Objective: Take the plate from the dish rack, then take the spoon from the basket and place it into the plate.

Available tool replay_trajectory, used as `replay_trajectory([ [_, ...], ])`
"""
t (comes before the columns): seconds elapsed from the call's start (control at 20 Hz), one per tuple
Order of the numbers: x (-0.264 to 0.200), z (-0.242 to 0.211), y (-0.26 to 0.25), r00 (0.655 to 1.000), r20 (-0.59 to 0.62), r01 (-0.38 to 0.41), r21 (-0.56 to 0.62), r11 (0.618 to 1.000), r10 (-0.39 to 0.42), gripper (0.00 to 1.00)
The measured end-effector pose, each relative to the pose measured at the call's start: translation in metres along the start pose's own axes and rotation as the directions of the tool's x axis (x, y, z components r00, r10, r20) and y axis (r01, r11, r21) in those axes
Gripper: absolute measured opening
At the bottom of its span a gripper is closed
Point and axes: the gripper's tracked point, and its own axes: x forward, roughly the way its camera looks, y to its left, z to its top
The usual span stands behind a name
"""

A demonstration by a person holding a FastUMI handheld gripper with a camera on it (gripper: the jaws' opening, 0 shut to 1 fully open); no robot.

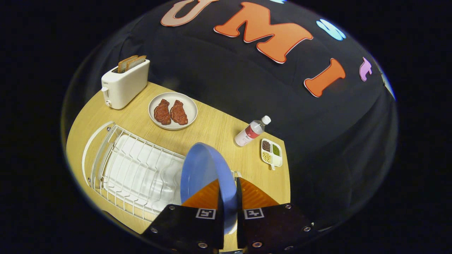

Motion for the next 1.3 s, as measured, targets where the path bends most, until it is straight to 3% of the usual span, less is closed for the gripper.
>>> replay_trajectory([
  [0.15, -0.016, -0.014, -0.019, 1.0, -0.003, -0.022, 0.058, 0.998, 0.022, 0.15],
  [0.35, -0.045, -0.048, -0.038, 0.99, -0.001, -0.137, 0.172, 0.976, 0.139, 0.15],
  [0.55, -0.071, -0.1, -0.015, 0.922, 0.005, -0.369, 0.322, 0.872, 0.388, 0.15],
  [0.65, -0.075, -0.123, -0.01, 0.89, 0.036, -0.434, 0.364, 0.824, 0.454, 0.15],
  [0.8, -0.069, -0.173, -0.01, 0.869, 0.038, -0.463, 0.416, 0.782, 0.494, 0.15],
  [1.05, -0.058, -0.254, 0.009, 0.799, 0.039, -0.535, 0.503, 0.679, 0.601, 0.15],
  [1.3, -0.034, -0.296, 0.036, 0.741, 0.05, -0.568, 0.581, 0.584, 0.67, 0.15],
])
